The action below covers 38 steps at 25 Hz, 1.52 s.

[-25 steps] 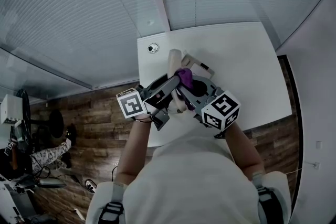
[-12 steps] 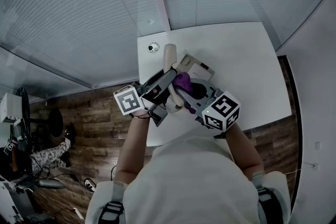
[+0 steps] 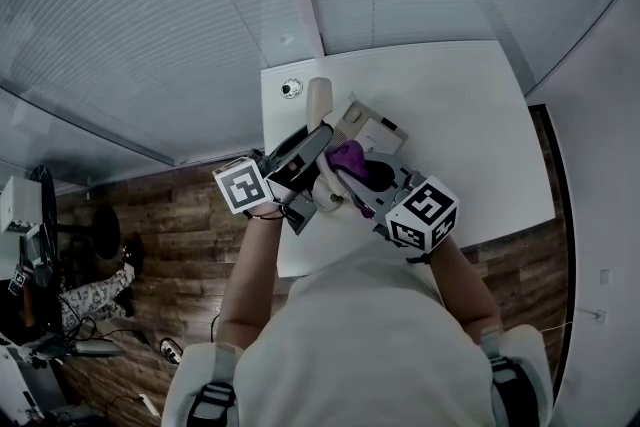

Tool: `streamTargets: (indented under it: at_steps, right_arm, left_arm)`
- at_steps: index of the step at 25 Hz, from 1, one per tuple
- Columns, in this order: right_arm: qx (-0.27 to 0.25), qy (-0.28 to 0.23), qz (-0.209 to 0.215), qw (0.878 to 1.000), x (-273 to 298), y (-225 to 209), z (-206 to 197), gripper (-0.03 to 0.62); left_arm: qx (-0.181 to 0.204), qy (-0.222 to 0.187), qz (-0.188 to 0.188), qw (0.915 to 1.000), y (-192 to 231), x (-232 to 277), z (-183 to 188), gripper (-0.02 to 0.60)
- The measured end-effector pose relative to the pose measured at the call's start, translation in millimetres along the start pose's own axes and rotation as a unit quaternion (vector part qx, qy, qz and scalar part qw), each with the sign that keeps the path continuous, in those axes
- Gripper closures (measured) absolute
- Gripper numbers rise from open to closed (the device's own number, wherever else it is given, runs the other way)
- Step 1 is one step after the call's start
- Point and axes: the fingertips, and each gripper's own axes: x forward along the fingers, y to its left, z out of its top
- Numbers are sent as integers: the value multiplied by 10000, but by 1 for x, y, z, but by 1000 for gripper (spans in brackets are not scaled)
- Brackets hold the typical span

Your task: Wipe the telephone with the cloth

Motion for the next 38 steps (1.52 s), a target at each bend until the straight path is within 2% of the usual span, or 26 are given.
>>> streamTargets:
  at_steps: [3,9,12,15,29,32,38]
  right_arm:
    - [74,-22,-52,10000,-3,0,-2,534]
    - [155,3,-133,9998,-10,-3,-8,534]
    - [206,56,-155,9997,-9,-8,-13,534]
    - [234,120,-163,9995,-13,-5,-20,534]
    - [246,428,-195,9986,-10,-5,-41,534]
    - [250,489,-259,9982,-9,-10,-44,534]
    - [301,470,-597,9967,-21,-25,-45,534]
  left_arm:
    - [122,44,59,9999,3,-1,1,350]
    - [72,-7,115,9999,3,1,3,350]
    - [-123,-94,125,9998,9,4,8,350]
    - [2,-135,173,9998,8,2,12,350]
    - [-154,-311,426,9985,27,2,25,350]
    - [-153,-280,541,9980,35,2,26,350]
    - [134,-9,913,9957,53,0,20,350]
